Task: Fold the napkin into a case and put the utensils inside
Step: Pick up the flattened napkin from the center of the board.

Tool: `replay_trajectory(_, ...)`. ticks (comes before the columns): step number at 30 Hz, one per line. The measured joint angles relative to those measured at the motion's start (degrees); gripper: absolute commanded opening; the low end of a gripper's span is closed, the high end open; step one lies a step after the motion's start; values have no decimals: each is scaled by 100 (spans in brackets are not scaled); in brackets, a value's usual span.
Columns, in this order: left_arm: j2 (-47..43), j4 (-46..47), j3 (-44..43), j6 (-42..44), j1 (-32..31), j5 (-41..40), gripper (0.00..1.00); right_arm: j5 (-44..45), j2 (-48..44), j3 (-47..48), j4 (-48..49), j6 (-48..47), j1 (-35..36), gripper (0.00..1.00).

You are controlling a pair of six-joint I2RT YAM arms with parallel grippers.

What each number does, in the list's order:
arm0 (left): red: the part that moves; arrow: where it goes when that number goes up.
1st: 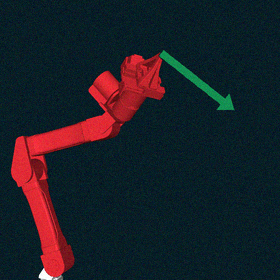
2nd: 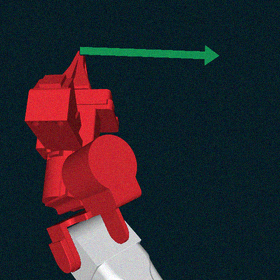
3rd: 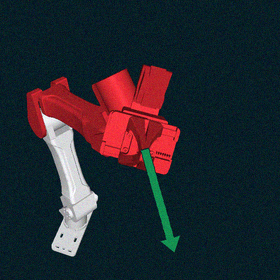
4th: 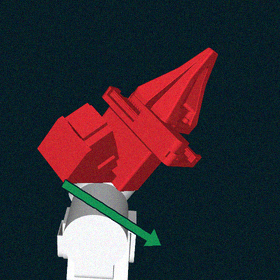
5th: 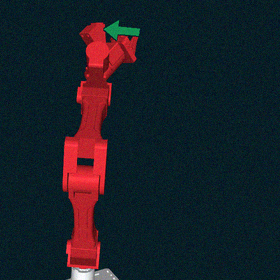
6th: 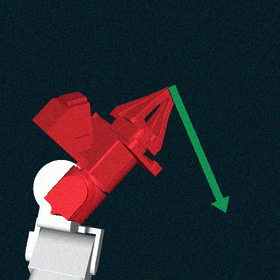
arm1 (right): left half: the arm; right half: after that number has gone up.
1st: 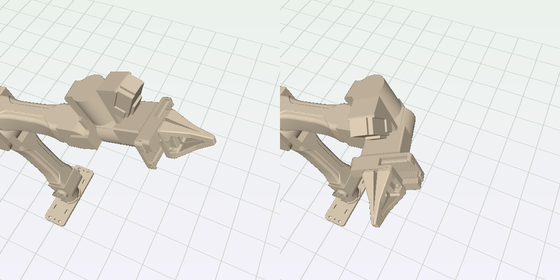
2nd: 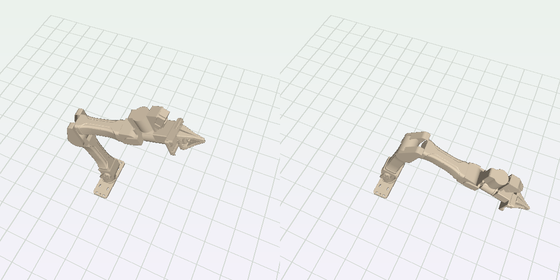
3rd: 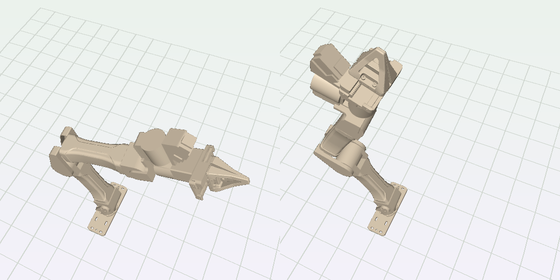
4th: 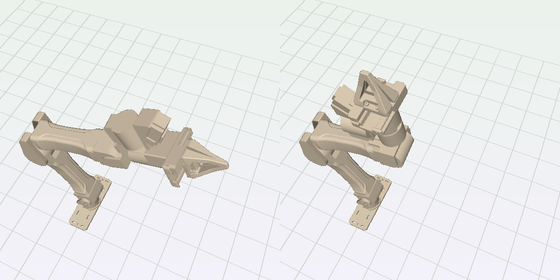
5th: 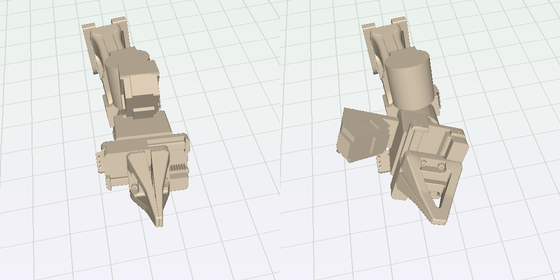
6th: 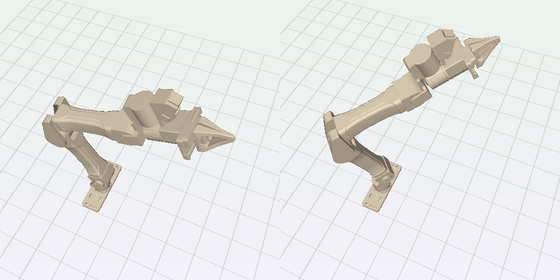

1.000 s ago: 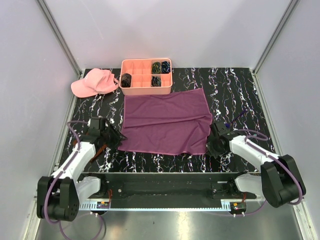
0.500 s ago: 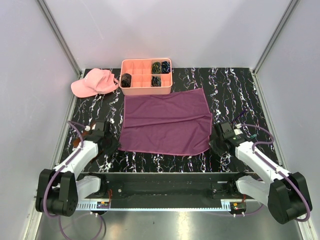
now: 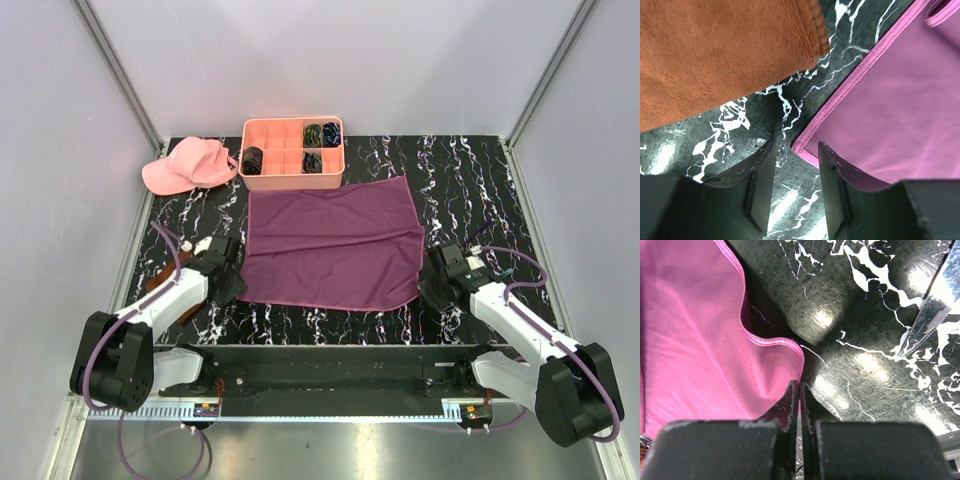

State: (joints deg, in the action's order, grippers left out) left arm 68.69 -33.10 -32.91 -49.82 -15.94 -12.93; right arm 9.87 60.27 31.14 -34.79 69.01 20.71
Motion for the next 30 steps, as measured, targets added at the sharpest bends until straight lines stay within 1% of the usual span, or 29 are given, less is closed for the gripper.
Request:
replay_trajectory(9, 481, -177, -238, -225, -476, -352, 42, 2, -4, -11, 50, -24, 0, 0)
replay_trajectory(14, 752, -269, -396, -343, -514, -540, 40, 7, -94, -33, 57, -24, 0, 0)
replay_trajectory(17, 920, -275, -520, -398, -516, -599, 29, 9, -164, -46, 55, -24, 0, 0)
replay_trajectory(18, 957, -264, -546, -404, -516, -605, 20, 9, -188, -46, 55, -26, 0, 0)
replay_trajectory(22, 1021, -142, -573, -391, -516, -638, 2, 17, -284, -46, 55, -42, 0, 0)
replay_trajectory(23, 1021, -118, -573, -380, -516, -634, 0, 20, -304, -46, 55, -44, 0, 0)
replay_trajectory(27, 999, -22, -557, -315, -518, -625, 0, 17, -317, -46, 52, -72, 0, 0)
replay_trajectory(30, 846, 22, -472, -234, -516, -540, 0, 13, -367, -44, 50, -297, 0, 0)
